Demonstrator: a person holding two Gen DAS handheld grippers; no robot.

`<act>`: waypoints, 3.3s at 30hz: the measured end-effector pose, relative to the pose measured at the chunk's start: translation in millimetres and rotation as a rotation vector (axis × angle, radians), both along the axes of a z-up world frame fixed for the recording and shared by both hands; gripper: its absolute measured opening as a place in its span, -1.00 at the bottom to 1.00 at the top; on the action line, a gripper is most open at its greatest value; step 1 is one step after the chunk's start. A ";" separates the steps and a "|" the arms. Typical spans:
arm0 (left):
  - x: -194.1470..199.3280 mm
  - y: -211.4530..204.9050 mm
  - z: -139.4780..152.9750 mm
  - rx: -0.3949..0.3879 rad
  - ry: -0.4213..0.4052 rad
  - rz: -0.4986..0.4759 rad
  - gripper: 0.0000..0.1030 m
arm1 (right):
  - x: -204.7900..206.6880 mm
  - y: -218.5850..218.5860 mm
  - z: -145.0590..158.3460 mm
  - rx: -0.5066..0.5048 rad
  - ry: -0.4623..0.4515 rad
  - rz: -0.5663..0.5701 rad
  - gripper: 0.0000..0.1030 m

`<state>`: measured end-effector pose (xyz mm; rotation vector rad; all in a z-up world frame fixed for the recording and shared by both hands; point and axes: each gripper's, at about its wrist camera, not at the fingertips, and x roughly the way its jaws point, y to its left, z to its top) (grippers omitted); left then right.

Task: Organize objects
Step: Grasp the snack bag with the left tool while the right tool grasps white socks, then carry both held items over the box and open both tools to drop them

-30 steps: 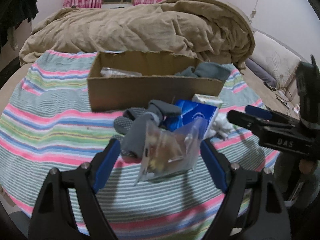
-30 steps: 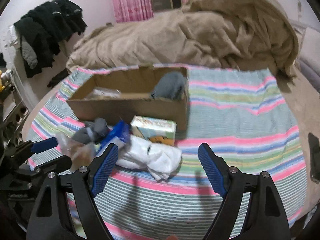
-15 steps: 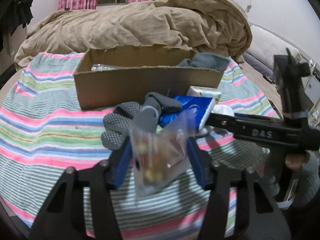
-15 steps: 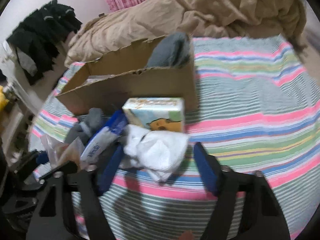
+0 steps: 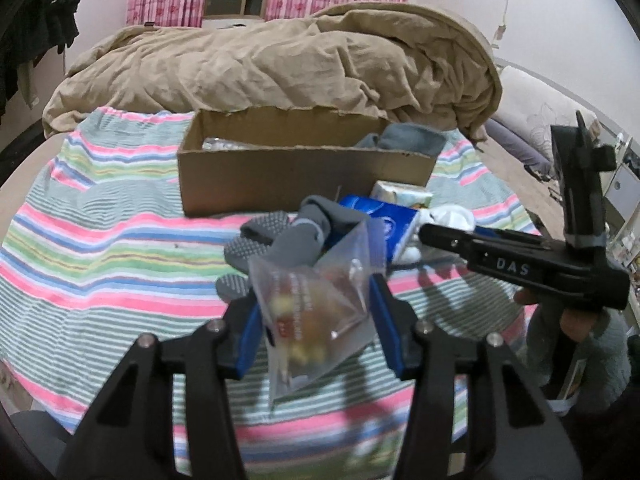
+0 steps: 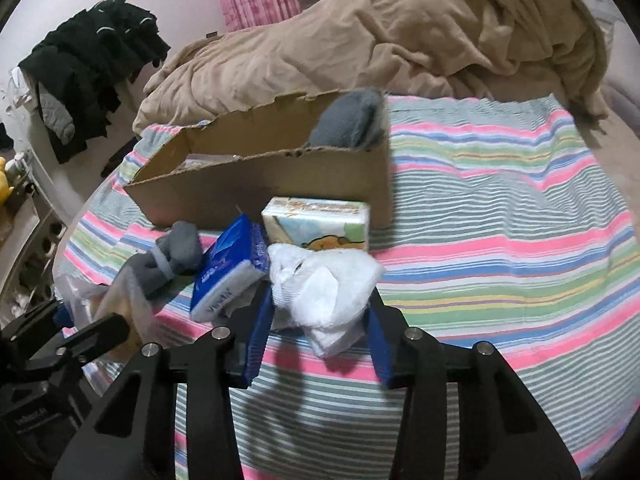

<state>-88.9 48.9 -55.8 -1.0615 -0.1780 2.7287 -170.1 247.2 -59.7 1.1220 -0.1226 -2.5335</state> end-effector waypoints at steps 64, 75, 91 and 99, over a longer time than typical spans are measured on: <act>-107.7 -49.2 51.5 0.072 0.109 0.010 -0.10 | -67.6 -42.1 87.5 -0.071 0.248 0.039 -0.11; -141.2 -39.9 4.9 0.043 -0.011 -0.026 -0.10 | -94.0 -60.2 26.6 -0.013 0.026 0.050 -0.11; -117.6 -40.7 25.4 0.004 0.056 0.009 0.30 | -65.5 -65.8 45.4 0.072 0.156 0.008 0.48; -78.2 -49.2 55.7 0.027 0.112 0.033 0.47 | -38.1 -41.0 70.8 0.048 0.214 -0.044 0.64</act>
